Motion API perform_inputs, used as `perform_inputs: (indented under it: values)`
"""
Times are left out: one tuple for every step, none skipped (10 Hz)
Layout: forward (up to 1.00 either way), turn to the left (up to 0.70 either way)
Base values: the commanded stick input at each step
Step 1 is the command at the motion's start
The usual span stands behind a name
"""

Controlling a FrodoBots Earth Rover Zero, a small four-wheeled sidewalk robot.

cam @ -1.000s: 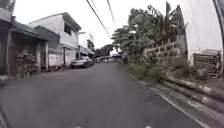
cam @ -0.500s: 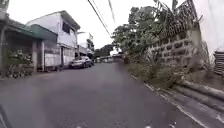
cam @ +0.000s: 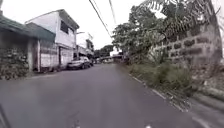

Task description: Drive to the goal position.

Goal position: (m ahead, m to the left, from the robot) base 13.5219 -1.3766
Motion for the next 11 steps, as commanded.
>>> perform_inputs:
  values:
    - [1.00,0.00]
    - [1.00,0.00]
    - [1.00,0.00]
    - [1.00,0.00]
    - [1.00,0.00]
    - [1.00,0.00]
    - [1.00,0.00]
    - [1.00,0.00]
    - [1.00,0.00]
    - [1.00,0.00]
    - [1.00,0.00]
